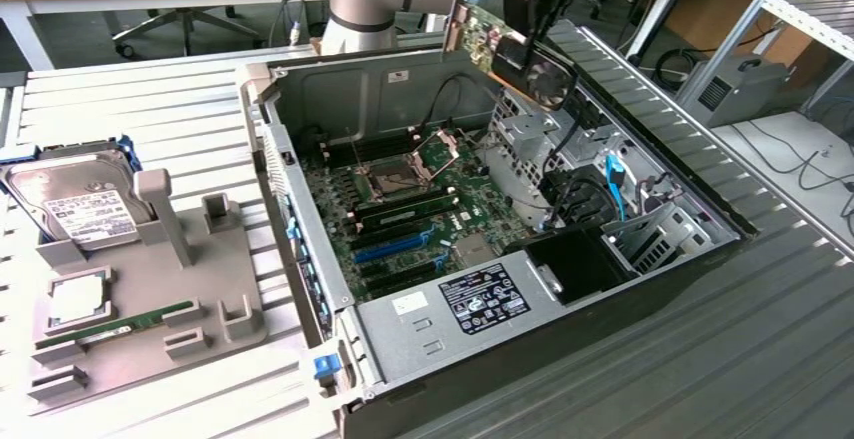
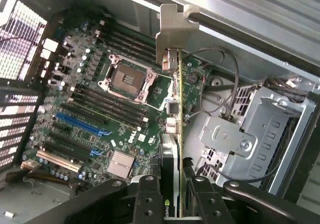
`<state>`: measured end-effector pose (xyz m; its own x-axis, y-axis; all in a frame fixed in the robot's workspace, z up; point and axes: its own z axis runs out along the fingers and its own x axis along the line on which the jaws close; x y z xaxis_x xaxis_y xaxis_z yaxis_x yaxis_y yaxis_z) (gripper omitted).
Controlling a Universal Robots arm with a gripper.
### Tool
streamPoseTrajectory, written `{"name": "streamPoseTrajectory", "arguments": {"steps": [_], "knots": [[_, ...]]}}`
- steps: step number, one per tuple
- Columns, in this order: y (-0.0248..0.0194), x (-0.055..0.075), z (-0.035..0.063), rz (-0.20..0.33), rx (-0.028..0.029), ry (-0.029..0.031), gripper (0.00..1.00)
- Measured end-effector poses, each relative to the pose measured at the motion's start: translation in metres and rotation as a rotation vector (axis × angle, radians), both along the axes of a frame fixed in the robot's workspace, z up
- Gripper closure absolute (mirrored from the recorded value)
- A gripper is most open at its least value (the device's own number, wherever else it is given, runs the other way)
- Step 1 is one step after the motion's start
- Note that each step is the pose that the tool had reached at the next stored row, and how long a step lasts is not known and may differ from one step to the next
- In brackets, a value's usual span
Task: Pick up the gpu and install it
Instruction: 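Insert the gpu into the slot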
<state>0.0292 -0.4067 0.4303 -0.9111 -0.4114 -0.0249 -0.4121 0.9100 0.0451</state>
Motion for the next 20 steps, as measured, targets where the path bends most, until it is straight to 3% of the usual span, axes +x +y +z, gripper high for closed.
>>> {"name": "streamPoseTrajectory", "arguments": {"steps": [3,11,20], "knots": [[0.0000,0.0000,-0.0001,0.042,0.0002,-0.0001,0.73],[0.0002,0.0000,0.0000,0.046,0.0000,0.0000,0.73],[0.0002,-0.0001,-0.0001,0.258,0.0000,0.0000,0.73]]}}
